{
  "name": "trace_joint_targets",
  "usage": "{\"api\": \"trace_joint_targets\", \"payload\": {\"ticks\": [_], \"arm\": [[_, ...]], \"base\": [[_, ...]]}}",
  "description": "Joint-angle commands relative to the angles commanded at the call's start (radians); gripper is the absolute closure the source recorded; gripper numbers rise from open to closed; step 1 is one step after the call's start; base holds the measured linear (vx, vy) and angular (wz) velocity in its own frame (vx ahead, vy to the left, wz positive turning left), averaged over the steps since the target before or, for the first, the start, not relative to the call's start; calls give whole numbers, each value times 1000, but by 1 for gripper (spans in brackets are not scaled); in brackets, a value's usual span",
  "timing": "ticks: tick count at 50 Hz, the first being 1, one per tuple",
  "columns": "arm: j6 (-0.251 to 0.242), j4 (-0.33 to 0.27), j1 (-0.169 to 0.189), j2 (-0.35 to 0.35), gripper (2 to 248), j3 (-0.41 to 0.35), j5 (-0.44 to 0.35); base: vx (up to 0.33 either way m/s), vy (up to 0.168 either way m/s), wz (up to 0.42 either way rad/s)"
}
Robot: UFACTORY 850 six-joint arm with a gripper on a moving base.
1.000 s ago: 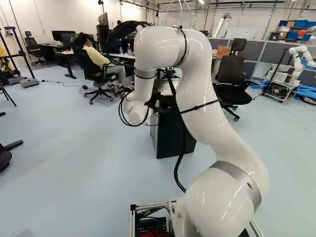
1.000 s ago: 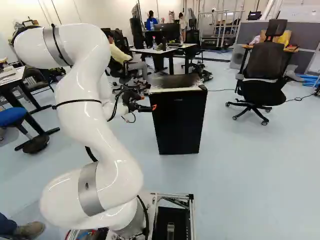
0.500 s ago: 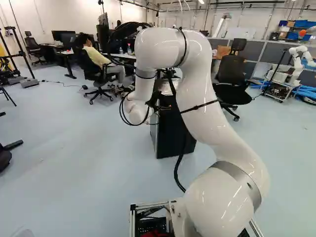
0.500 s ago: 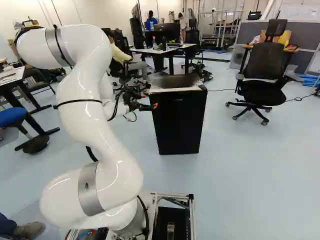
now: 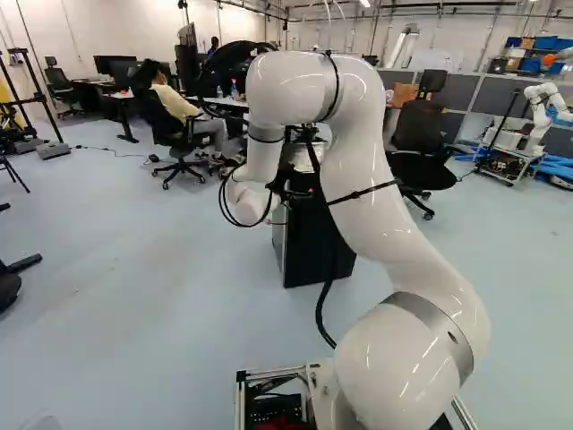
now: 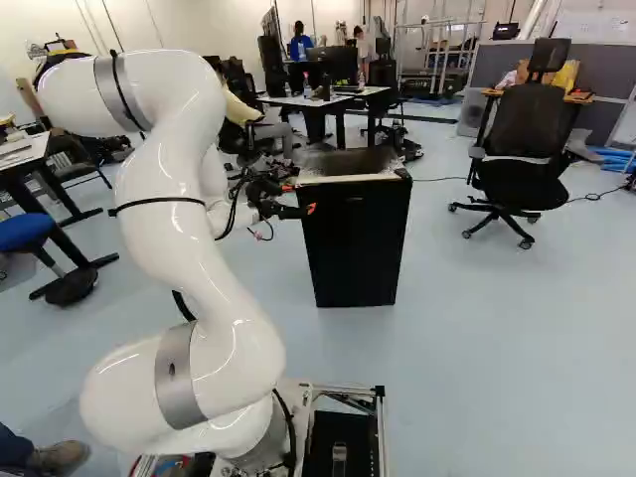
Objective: Grab a drink from the fridge
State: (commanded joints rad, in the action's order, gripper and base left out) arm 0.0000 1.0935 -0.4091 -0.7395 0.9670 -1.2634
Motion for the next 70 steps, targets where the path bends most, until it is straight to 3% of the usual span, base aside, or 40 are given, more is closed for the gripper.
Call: {"api": "trace_joint_targets", "payload": {"ticks": [70], "arm": [[0, 0, 30, 0, 3, 0, 0]], "base": [[0, 0, 0]]}}
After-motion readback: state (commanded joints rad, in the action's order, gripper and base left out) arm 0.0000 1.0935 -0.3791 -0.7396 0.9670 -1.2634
